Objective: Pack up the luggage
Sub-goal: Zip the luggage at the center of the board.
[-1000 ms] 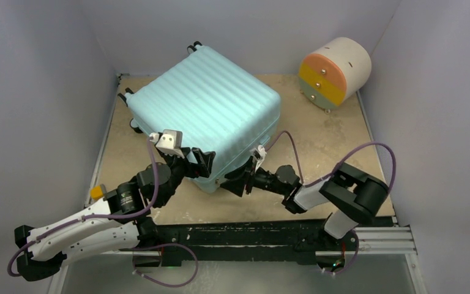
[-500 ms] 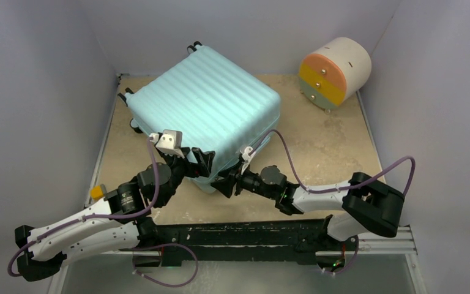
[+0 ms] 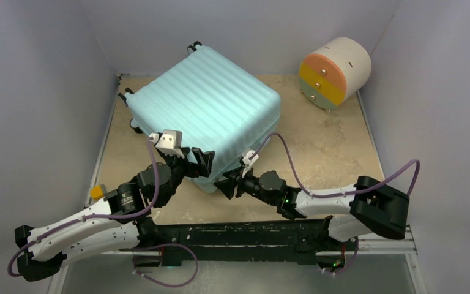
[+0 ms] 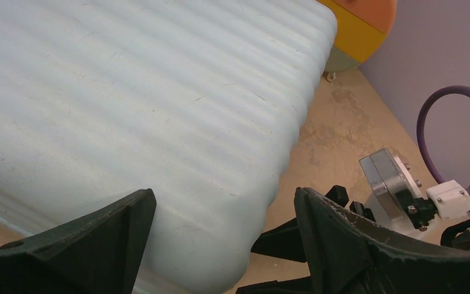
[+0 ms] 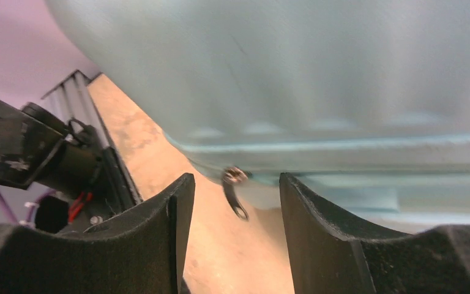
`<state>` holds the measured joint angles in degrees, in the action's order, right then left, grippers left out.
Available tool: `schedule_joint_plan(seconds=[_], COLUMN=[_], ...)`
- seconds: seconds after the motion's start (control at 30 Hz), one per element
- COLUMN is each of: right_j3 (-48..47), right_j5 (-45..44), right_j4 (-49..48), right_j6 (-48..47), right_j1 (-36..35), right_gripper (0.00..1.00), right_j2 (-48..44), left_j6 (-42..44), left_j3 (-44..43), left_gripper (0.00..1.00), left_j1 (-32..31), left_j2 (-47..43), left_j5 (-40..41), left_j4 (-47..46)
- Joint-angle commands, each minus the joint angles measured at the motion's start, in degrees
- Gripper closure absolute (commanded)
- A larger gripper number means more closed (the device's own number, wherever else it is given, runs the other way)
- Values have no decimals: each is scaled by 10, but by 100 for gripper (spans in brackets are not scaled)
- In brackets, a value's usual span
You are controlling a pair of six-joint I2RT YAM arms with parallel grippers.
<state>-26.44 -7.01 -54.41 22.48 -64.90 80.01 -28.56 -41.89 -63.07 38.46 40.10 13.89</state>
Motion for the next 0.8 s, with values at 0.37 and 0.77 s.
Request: schedule_joint_plan(seconds=[0.37,0.77], right_j3=[40,-61], right_j5=[-66,-58], right_j4=[73,123], right_j6=[-33,-43], right_j1=[-6,-20], right_gripper=[42,43], right_j2=[-76,19], left_j6=[-15,-29], left_j3=[14,23], left_gripper=[11,11], left_j1=[1,1], left_j2=[7,3], left_j5=[-9,-24], left_j4=[37,34])
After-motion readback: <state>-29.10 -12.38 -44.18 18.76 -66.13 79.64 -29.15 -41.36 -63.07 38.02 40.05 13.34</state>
